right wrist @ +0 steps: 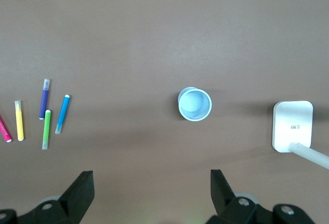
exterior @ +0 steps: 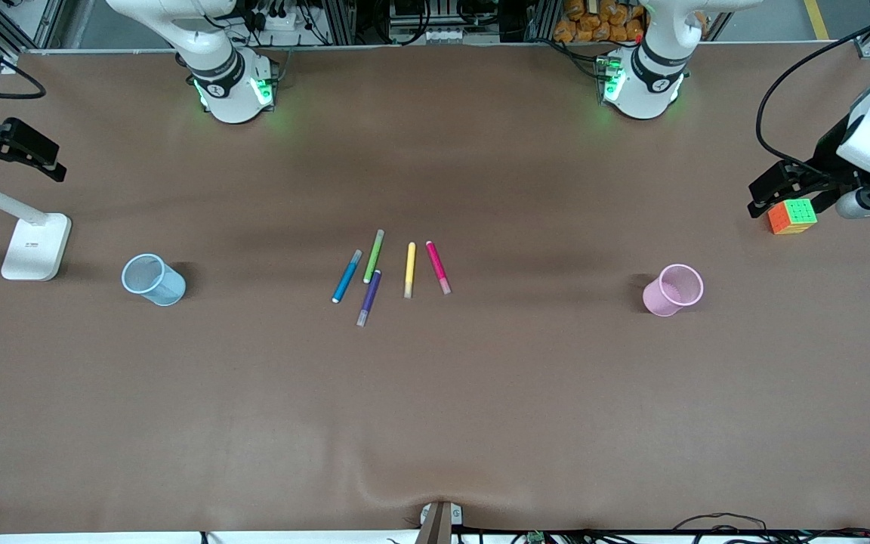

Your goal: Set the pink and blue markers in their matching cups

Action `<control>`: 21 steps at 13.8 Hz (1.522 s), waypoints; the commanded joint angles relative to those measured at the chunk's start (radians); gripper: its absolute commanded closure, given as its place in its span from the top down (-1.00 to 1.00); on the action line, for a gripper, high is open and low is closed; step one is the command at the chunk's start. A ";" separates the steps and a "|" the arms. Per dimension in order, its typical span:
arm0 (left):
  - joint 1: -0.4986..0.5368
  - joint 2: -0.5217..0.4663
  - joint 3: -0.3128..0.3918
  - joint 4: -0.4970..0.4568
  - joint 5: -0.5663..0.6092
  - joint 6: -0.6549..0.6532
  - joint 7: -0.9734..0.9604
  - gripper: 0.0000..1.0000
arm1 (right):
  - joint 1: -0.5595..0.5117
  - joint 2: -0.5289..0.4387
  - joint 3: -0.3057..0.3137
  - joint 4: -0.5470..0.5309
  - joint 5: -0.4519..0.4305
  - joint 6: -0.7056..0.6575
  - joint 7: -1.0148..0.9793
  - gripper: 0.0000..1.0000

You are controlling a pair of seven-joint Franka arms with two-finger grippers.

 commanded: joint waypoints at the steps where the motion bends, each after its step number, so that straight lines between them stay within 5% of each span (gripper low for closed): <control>1: -0.002 0.004 -0.014 0.002 -0.002 -0.011 -0.024 1.00 | -0.008 0.012 0.004 0.023 -0.002 -0.014 -0.008 1.00; 6: -0.004 0.011 -0.033 0.004 -0.002 -0.011 -0.052 1.00 | -0.009 0.031 0.004 0.023 -0.004 -0.014 -0.009 1.00; 21: -0.007 0.110 -0.259 0.017 -0.006 0.006 -0.364 1.00 | -0.046 0.100 0.002 0.014 -0.005 -0.048 -0.051 1.00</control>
